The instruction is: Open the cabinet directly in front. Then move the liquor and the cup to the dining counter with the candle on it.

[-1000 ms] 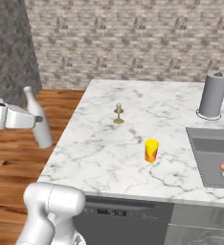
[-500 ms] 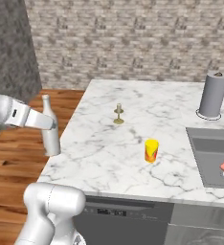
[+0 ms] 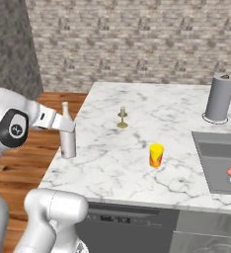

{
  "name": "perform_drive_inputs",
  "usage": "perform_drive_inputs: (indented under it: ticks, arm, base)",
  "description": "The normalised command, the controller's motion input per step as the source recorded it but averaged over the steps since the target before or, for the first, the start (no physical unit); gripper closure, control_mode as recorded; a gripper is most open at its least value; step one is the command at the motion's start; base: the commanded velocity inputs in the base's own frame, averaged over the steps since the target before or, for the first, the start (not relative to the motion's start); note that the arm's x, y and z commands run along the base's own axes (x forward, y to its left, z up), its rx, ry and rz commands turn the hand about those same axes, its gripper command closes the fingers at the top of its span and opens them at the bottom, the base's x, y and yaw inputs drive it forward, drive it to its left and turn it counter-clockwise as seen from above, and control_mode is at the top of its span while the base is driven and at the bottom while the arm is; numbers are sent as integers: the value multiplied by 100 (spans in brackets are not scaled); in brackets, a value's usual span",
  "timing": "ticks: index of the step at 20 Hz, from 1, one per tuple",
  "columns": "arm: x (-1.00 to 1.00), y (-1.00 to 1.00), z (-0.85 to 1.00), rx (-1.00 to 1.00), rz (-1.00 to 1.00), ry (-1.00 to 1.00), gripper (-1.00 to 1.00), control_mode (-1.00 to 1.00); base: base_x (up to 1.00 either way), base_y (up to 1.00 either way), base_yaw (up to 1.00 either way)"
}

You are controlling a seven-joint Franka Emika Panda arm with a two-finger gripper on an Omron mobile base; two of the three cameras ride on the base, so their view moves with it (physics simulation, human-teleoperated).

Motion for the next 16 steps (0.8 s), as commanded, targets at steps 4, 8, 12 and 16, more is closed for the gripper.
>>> perform_drive_inputs:
  ticks: [4, 8, 12, 16]
  arm:
    - [89, -3, -50, 12, 10, 0, 100, -100]
    - [94, 0, -52, 11, 12, 0, 100, -100]
    - [100, 0, -55, 8, 12, -1, 100, -100]
    - [98, 0, -53, 2, 9, -4, 100, -100]
  base:
    - [0, 0, 0]
    - [0, 0, 0]
    - [0, 0, 0]
    - [0, 0, 0]
